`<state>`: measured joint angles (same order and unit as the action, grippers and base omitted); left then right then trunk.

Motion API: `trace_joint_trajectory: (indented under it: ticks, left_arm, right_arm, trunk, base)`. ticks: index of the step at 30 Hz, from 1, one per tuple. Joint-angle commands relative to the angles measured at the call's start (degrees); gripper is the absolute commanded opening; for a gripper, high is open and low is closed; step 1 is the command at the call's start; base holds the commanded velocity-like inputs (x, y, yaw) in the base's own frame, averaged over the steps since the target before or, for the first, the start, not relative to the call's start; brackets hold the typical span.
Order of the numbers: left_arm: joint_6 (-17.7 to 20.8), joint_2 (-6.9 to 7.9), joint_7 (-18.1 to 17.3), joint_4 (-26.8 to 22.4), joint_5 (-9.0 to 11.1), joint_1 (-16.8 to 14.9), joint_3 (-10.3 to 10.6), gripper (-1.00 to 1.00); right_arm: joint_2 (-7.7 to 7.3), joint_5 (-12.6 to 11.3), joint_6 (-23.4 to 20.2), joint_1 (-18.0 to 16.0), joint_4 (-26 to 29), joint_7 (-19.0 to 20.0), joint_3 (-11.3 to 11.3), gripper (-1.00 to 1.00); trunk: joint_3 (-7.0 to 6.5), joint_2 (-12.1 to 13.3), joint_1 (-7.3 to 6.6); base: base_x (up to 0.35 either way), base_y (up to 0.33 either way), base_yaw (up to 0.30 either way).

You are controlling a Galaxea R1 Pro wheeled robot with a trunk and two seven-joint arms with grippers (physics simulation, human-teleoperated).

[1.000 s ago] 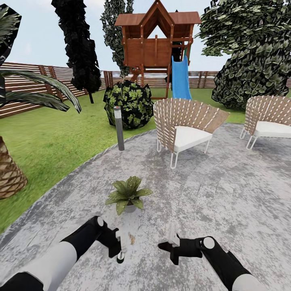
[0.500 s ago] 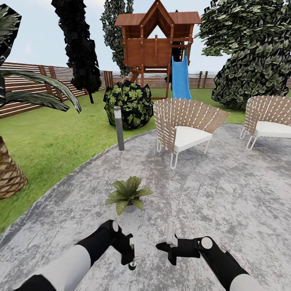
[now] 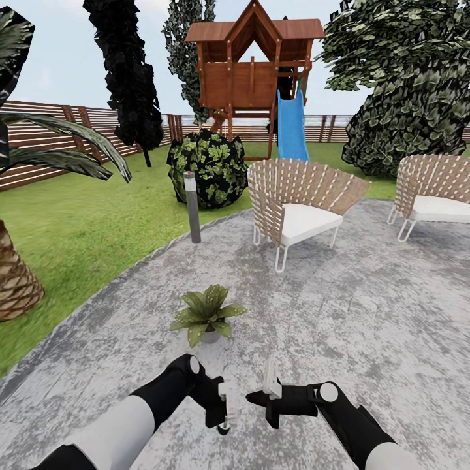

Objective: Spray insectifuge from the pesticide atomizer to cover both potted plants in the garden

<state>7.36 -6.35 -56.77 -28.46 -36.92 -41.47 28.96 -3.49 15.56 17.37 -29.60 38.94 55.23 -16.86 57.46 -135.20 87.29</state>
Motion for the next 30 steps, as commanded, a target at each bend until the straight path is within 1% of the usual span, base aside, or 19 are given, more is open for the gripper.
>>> trace_joint_trajectory:
  ticks: [1,3,9,24,30]
  left_arm:
    - [0.6,-0.28,-0.2,-0.1,0.0,0.0,0.1,-1.0]
    - [0.6,-0.85,-0.3,-0.1,-0.1,0.0,0.1,-1.0]
    - [0.5,-1.38,-0.3,-0.1,0.0,0.0,0.1,-1.0]
    - [0.4,-1.9,-0.4,-0.2,0.3,0.0,0.1,-1.0]
    - [0.4,-2.62,-0.5,-0.2,0.4,0.0,0.1,-1.0]
  right_arm:
    - [-0.03,0.4,0.3,0.0,0.1,-0.1,-0.1,-1.0]
    - [-0.03,0.4,0.3,0.0,0.1,-0.1,-0.1,-1.0]
    - [-0.04,0.4,0.3,0.0,0.1,-0.1,-0.1,-1.0]
    - [-0.03,0.4,0.3,0.0,0.1,-0.1,-0.1,-1.0]
    - [-0.05,0.4,0.3,0.0,0.1,-0.1,-0.1,-1.0]
  trunk:
    - [0.05,0.0,-0.01]
    - [0.05,0.0,-0.01]
    - [0.05,0.0,-0.01]
    - [0.05,0.0,-0.01]
    - [0.05,0.0,-0.01]
  base:
    - [0.0,0.0,0.0]
    - [0.0,0.0,0.0]
    - [0.0,0.0,0.0]
    - [0.0,0.0,0.0]
    - [0.0,0.0,0.0]
